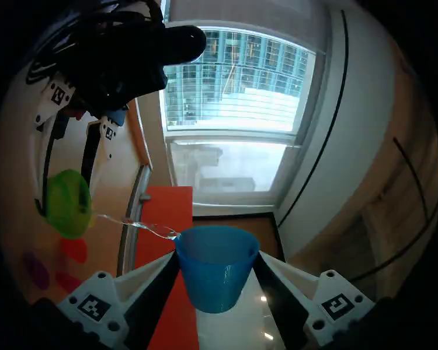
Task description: Pour water
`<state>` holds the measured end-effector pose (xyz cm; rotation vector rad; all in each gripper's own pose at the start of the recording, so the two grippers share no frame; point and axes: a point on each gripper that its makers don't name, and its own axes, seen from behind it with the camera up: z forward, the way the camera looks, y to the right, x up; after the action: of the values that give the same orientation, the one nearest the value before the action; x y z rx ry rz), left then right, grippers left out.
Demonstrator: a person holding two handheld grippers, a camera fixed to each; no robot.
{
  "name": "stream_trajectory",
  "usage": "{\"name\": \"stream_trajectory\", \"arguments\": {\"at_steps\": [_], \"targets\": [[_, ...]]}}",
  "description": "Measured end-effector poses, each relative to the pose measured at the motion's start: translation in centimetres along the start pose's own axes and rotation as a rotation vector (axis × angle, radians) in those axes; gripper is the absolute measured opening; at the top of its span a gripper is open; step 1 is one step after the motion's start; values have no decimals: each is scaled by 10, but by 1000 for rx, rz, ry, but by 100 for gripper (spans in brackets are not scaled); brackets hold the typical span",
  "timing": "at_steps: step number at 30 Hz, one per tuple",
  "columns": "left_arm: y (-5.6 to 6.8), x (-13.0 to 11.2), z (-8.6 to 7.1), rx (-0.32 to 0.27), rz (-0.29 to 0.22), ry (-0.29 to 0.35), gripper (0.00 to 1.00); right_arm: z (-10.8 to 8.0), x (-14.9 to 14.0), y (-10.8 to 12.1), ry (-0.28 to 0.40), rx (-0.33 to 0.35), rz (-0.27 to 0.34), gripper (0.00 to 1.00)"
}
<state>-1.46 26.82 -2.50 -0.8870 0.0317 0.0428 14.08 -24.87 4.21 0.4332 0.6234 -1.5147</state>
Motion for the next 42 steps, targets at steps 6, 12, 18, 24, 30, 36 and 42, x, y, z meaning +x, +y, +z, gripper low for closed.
{"name": "stream_trajectory", "arguments": {"at_steps": [6,12,18,24,30,36,42], "targets": [[1,1,0,0,2,0,86,0,4,1,3,0,-38,89],[2,2,-1,-1,3,1,86,0,7,3,6,-4,-68,89],[2,4,0,1,5,3,86,-2,9,6,8,-8,-105,89],[1,3,1,2,2,4,86,-4,13,8,14,-10,-132,89],[0,4,2,5,1,7,86,-5,14,8,14,-11,-144,89],[0,6,3,7,0,11,86,-5,12,10,10,-14,-100,89],[-1,9,1,11,1,16,86,-5,6,9,9,-10,32,89]]}}
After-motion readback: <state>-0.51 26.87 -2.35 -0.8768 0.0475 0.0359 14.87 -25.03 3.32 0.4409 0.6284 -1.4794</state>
